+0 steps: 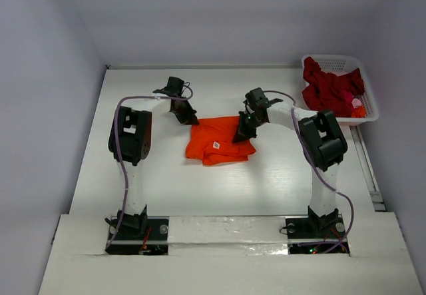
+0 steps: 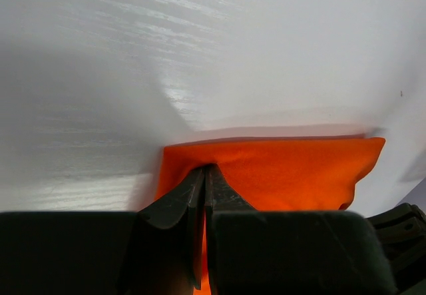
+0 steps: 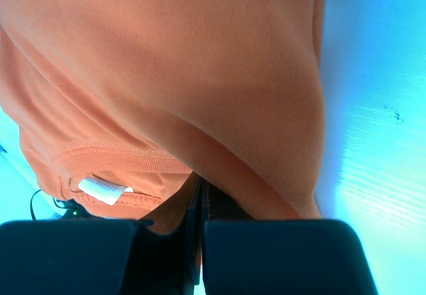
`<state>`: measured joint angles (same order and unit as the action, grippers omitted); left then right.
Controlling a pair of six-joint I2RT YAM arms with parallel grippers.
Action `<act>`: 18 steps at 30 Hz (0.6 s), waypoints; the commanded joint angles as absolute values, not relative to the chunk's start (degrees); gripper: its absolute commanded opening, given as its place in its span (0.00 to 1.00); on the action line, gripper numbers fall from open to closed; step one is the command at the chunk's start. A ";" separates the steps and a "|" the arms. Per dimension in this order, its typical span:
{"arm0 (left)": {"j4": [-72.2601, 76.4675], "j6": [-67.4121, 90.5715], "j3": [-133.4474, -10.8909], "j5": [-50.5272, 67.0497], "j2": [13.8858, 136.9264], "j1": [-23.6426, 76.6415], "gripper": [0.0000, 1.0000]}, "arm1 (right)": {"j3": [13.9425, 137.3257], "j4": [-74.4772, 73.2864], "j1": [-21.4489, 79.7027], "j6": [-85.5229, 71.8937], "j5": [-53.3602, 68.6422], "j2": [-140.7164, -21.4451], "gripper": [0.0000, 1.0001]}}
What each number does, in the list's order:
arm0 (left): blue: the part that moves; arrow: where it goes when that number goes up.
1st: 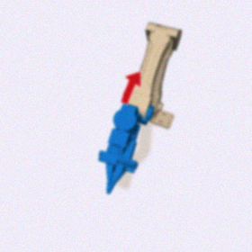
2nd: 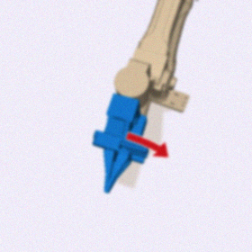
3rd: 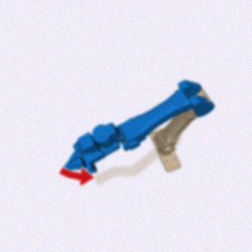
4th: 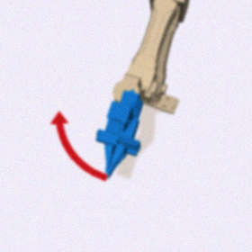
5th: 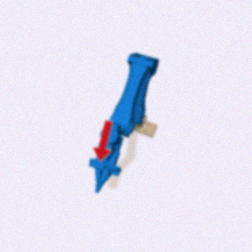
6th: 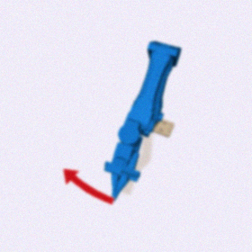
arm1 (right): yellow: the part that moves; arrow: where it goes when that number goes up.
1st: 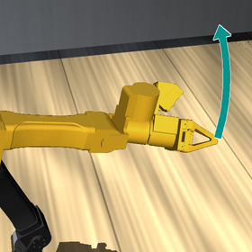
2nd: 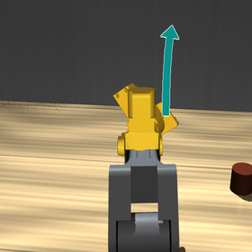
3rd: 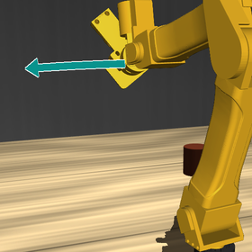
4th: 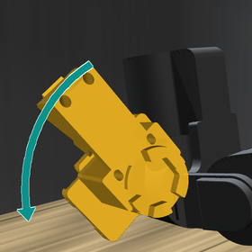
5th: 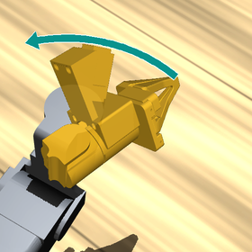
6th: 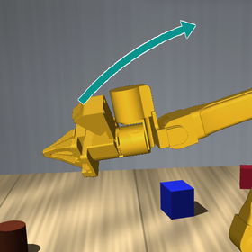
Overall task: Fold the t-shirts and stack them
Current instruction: Smooth out wrinkles on the folded tshirt
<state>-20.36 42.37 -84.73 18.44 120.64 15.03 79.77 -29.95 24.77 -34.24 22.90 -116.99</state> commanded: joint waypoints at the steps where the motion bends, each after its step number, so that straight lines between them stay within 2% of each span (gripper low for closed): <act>1: -22.41 39.29 -86.04 9.84 124.36 12.48 0.00 | 79.98 -33.66 23.55 -31.55 18.72 -117.25 0.00; 18: -24.61 38.85 -89.91 11.16 119.63 10.90 0.00 | 83.05 -36.83 23.55 -30.23 18.02 -111.97 0.00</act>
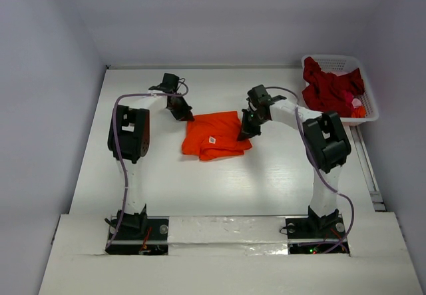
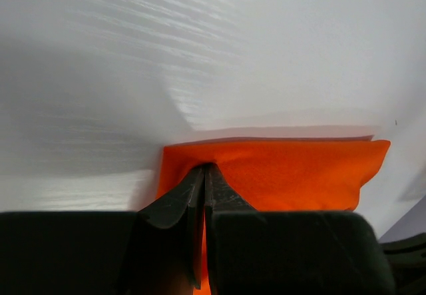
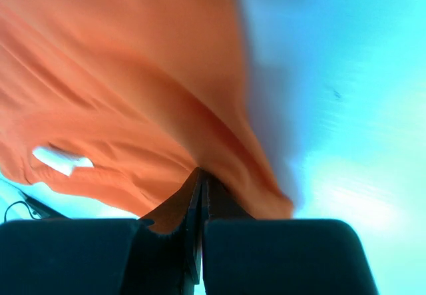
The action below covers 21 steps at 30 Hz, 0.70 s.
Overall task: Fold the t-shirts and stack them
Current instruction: Smooth out wrinkles on the folded tshirt
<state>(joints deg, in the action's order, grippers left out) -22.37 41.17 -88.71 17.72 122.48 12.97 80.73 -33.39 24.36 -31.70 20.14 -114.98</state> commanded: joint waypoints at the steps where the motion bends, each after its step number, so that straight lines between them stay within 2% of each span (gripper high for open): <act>1: -24.96 38.76 -90.00 11.25 119.27 10.90 0.00 | 83.14 -37.00 23.55 -30.15 18.19 -111.89 0.00; 18: -26.19 37.09 -94.22 16.26 114.35 10.90 0.00 | 83.06 -37.97 23.55 -28.74 17.93 -108.99 0.00; 21: -27.24 36.65 -96.41 15.91 112.68 10.90 0.03 | 82.79 -37.79 23.55 -28.83 18.02 -108.55 0.00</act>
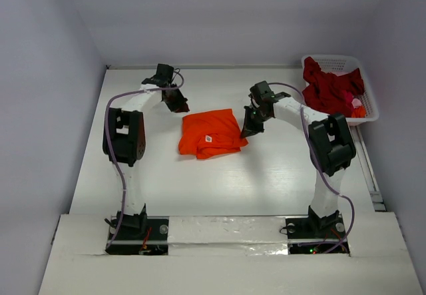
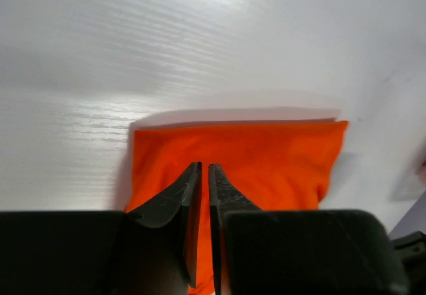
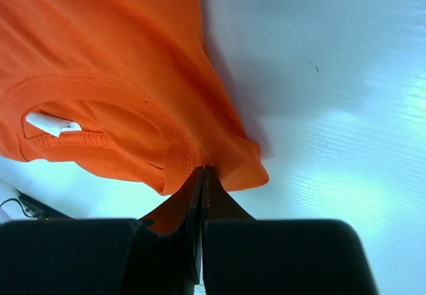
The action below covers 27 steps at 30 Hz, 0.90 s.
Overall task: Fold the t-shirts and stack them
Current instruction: Smooth out wrinkles on the folded tshirt
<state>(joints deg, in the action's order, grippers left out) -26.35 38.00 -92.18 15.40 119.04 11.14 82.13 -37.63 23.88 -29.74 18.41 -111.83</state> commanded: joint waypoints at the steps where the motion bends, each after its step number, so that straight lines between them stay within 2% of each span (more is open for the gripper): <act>1: -27.77 36.48 -97.03 15.56 111.81 10.90 0.07 | 82.71 -37.71 23.55 -28.83 18.19 -108.37 0.00; 6: -28.04 36.12 -97.21 14.24 105.58 10.90 0.20 | 83.14 -38.14 23.55 -28.57 18.11 -107.41 0.00; 9: -26.64 34.99 -93.53 11.00 101.00 10.90 0.38 | 83.49 -38.93 23.55 -27.86 16.97 -105.30 0.00; 10: -26.20 34.55 -92.47 7.94 97.68 10.90 0.53 | 83.84 -39.28 23.55 -27.34 16.44 -103.73 0.01; 11: -26.19 33.84 -90.29 6.00 95.99 10.90 0.61 | 84.20 -39.64 23.55 -26.99 15.22 -102.93 0.10; 12: -25.93 32.18 -89.13 4.24 94.50 10.90 0.69 | 84.46 -39.90 23.55 -26.55 14.16 -102.05 0.36; 13: -24.71 31.12 -87.90 1.87 91.44 10.90 0.83 | 85.33 -40.60 23.55 -25.76 12.67 -101.00 0.47; 14: -24.35 30.42 -85.63 0.71 89.93 10.90 0.88 | 85.69 -40.69 23.55 -25.40 9.18 -98.90 0.60; 15: -24.17 29.71 -84.65 -0.95 88.61 10.90 0.94 | 85.87 -40.69 23.55 -25.05 7.31 -97.75 0.97; 16: -23.73 28.92 -83.68 -3.84 86.42 10.90 0.99 | 86.04 -40.52 23.55 -24.27 5.73 -96.78 1.00; 21: -22.33 28.30 -77.44 -11.59 79.74 10.90 0.99 | 86.14 -40.08 23.55 -25.39 -12.62 -90.20 1.00; 24: -19.60 27.16 -73.05 -16.16 77.09 10.90 0.97 | 82.03 -36.57 23.03 -27.42 -25.42 -85.36 1.00; 27: -14.26 22.86 -66.72 -20.30 71.92 10.90 0.92 | 77.19 -30.34 21.88 -24.80 -32.85 -78.68 1.00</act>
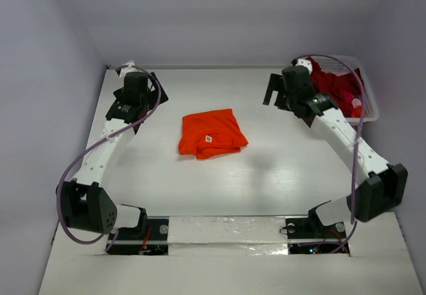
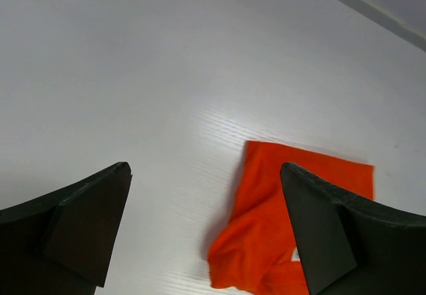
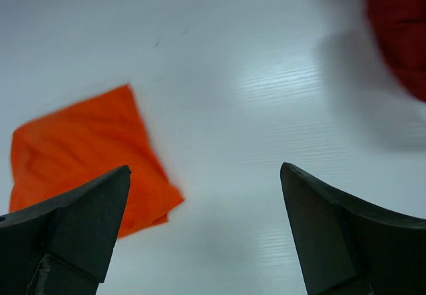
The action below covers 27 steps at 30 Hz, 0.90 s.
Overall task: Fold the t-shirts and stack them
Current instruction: Smooth out wrinkles on the folded tshirt
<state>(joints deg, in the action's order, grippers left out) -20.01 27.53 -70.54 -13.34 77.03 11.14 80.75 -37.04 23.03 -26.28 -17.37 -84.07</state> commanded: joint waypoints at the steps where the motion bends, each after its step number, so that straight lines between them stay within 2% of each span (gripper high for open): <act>1: -11.28 21.72 -65.14 -22.04 70.76 10.90 0.93 | 76.12 -26.49 21.88 -20.35 -35.48 -76.92 1.00; 2: -10.03 21.10 -63.73 -23.80 69.53 10.90 0.99 | 74.81 -24.02 21.88 -17.78 -38.55 -76.47 1.00; 3: -8.63 20.92 -60.59 -25.65 68.39 10.90 0.99 | 73.14 -20.95 21.28 -14.36 -42.33 -76.29 1.00; 5: -1.26 18.21 -54.53 -27.77 64.52 10.90 0.99 | 68.83 -12.94 19.52 -6.96 -42.10 -76.90 1.00; 9: 10.44 8.98 -46.42 -29.96 62.58 10.90 0.99 | 60.51 -2.68 11.27 -14.05 -40.35 -73.15 1.00; 10: 15.85 5.31 -44.32 -31.97 62.06 10.90 0.99 | 55.51 11.11 9.94 -14.15 -39.04 -70.51 1.00; 11: 18.69 3.62 -40.21 -32.78 61.62 10.90 0.99 | 44.84 18.91 8.37 -13.02 -35.98 -64.83 1.00; 12: 21.77 2.21 -38.17 -32.96 61.26 10.90 0.99 | 39.43 26.55 8.35 -10.40 -34.38 -62.17 1.00; 13: 27.54 1.50 -36.06 -31.57 60.65 10.90 0.99 | 34.24 42.90 8.35 -4.11 -32.10 -59.96 1.00; 14: 30.38 2.02 -31.95 -30.77 60.38 10.90 0.99 | 26.36 50.11 8.35 -1.78 -29.03 -58.20 1.00; 19: 53.46 0.45 -21.55 -26.56 61.25 10.37 0.99 | 25.05 53.60 7.82 2.99 -27.69 -59.92 1.00; 24: 63.18 -3.08 -16.79 -24.09 65.21 8.89 0.99 | 23.20 59.67 7.29 2.54 -20.32 -64.50 1.00; 27: 70.56 -2.46 -15.38 -20.92 70.03 7.74 0.99 | 23.20 62.75 7.29 1.85 -22.14 -68.81 1.00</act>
